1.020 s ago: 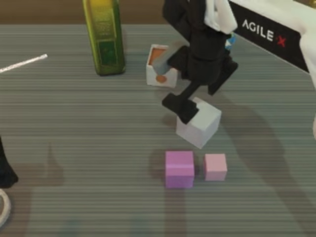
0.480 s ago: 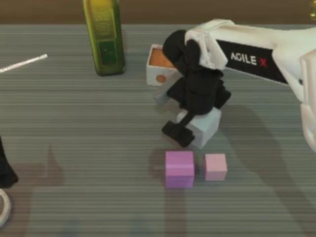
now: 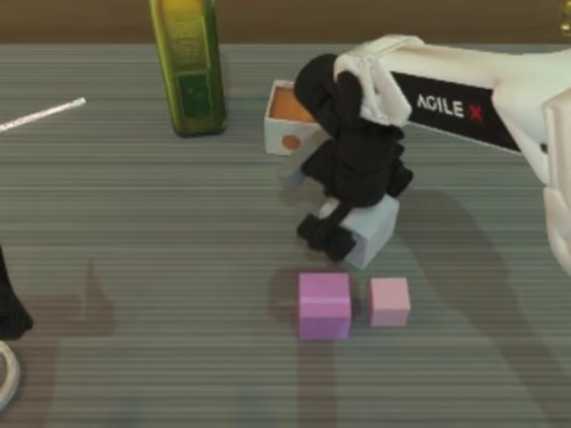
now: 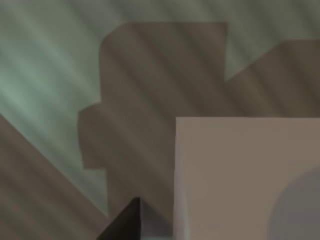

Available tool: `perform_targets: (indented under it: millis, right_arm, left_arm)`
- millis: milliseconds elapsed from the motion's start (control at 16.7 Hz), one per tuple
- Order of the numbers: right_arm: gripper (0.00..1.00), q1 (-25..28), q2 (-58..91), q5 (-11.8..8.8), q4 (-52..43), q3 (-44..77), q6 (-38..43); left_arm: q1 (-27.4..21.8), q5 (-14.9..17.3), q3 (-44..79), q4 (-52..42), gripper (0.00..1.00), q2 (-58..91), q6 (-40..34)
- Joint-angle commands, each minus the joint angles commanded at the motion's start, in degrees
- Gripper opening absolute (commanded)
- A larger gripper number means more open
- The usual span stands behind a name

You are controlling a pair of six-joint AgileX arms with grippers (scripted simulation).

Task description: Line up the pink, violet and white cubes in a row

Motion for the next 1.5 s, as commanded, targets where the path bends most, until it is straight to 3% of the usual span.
perform_targets:
  millis: [480, 1080, 1500]
  right_arm:
    - [0.02, 0.0, 0.0, 0.0, 0.0, 0.0, 0.0]
    - [0.00, 0.1, -0.4, -0.1, -0.3, 0.2, 0.1]
    - [0.00, 0.6, -2.8, -0.1, -11.1, 8.4, 0.0]
  left_arm:
    - [0.0, 0.0, 0.0, 0.0, 1.00, 0.0, 0.0]
    - [0.0, 0.0, 0.0, 0.0, 1.00, 0.0, 0.0]
    - [0.0, 0.0, 0.0, 0.0, 1.00, 0.0, 0.0]
